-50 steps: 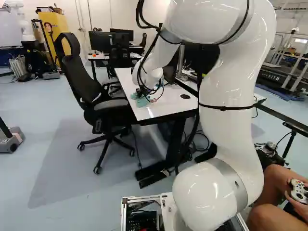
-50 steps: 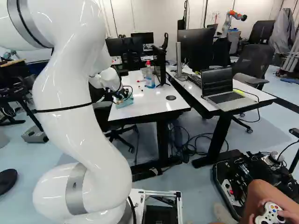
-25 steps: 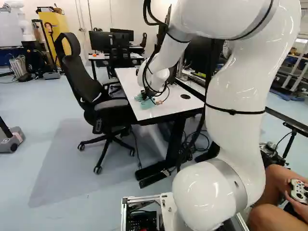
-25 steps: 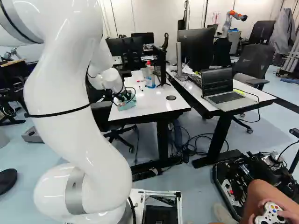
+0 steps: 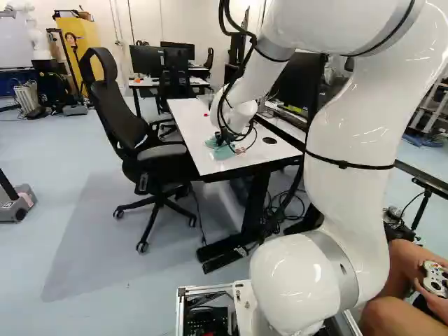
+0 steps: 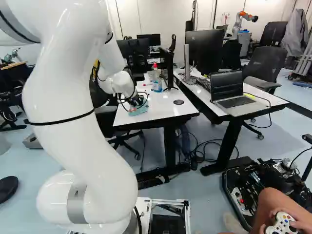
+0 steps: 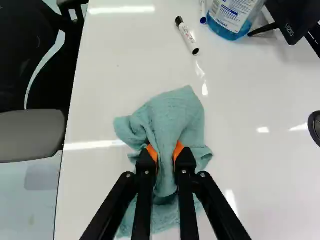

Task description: Clean the table with the green towel

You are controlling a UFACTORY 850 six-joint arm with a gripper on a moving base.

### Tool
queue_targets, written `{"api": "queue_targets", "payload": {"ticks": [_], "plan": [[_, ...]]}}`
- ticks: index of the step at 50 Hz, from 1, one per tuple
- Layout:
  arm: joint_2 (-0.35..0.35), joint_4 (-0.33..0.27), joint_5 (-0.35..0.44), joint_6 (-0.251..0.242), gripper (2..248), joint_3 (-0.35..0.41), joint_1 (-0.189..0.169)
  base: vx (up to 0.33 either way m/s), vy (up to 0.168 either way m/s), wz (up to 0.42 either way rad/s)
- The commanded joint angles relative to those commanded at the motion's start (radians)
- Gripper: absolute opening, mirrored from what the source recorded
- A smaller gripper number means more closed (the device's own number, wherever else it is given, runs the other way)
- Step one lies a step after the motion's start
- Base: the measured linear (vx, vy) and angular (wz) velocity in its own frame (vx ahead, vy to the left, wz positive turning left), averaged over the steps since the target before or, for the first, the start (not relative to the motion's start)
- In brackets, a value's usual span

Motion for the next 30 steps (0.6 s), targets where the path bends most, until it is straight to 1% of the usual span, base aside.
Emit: {"api": "queue_targets", "payload": {"ticks": [11, 20, 30], "plan": [[-0.006, 0.0, 0.0, 0.0, 53, -0.007, -0.036, 0.0, 0.0, 0.0], [-0.023, 0.0, 0.0, 0.0, 53, -0.027, -0.063, 0.0, 0.0, 0.0], [-0.06, 0.0, 0.0, 0.0, 53, -0.073, -0.07, 0.0, 0.0, 0.0]]}}
